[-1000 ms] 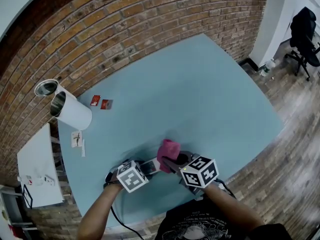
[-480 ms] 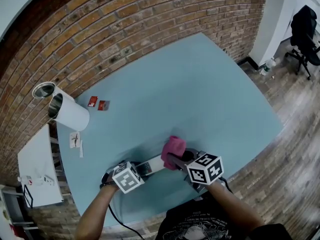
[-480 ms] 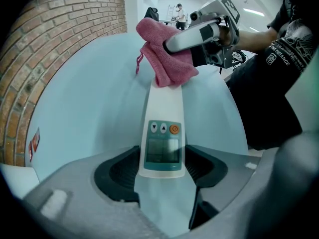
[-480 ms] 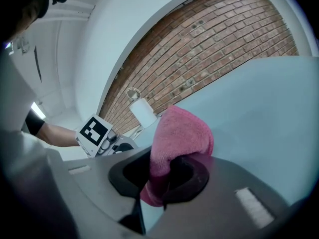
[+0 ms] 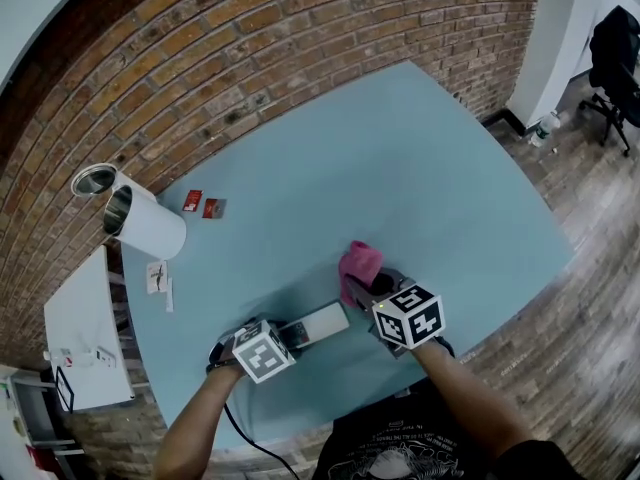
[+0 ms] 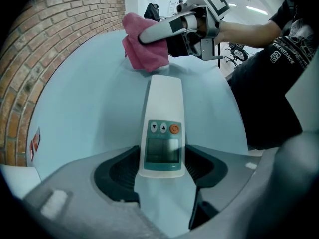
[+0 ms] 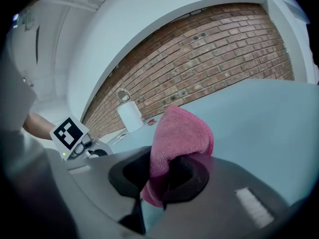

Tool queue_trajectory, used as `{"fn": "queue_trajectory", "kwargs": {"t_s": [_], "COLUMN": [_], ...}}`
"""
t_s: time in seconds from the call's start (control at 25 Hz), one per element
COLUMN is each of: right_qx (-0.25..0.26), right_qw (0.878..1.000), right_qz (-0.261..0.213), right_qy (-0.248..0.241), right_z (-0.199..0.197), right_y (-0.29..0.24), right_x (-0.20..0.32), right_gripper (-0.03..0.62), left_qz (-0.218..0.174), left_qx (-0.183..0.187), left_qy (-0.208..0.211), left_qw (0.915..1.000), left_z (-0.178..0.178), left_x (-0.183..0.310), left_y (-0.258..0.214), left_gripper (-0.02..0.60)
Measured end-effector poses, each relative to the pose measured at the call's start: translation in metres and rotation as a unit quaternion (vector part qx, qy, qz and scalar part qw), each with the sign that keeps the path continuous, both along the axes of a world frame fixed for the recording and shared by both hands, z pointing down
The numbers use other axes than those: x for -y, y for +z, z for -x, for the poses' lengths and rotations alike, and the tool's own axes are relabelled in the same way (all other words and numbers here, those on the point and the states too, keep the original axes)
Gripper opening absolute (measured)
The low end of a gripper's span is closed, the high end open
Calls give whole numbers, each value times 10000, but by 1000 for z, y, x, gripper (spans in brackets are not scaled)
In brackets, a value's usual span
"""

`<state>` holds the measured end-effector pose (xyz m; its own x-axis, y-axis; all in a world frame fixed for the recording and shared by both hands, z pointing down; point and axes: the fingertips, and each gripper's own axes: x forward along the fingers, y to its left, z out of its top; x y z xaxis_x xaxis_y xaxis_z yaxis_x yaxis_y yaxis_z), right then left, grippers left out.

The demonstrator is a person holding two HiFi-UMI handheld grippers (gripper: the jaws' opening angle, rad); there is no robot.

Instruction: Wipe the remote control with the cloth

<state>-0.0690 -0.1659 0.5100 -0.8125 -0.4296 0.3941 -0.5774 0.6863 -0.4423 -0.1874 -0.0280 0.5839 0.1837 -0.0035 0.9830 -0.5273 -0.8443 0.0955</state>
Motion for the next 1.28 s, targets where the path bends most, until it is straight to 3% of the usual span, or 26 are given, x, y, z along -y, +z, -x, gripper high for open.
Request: {"fn": "queue_trajectory", "kwargs": {"t_s": [0.28, 0.6, 1.28], "right_qx": [-104, -129, -226], "right_qw": [9991, 9989, 9990], "right_qz": [-87, -32, -14], "right_qy": [-409, -447, 382], "right_z": [5, -4, -23], "right_y": [6, 11, 13], "right_x": [-15, -33, -64], "right_gripper": [63, 63, 63], "left_qz": [50, 71, -128], "left_qx": [107, 106, -264], "left_qy": [23, 6, 43], "left_qw": [9999, 9999, 9996], "left_z": [-2, 0, 0], "left_x": [1, 0, 2], "left_y": [0, 2, 2], "left_gripper": [296, 296, 296]}}
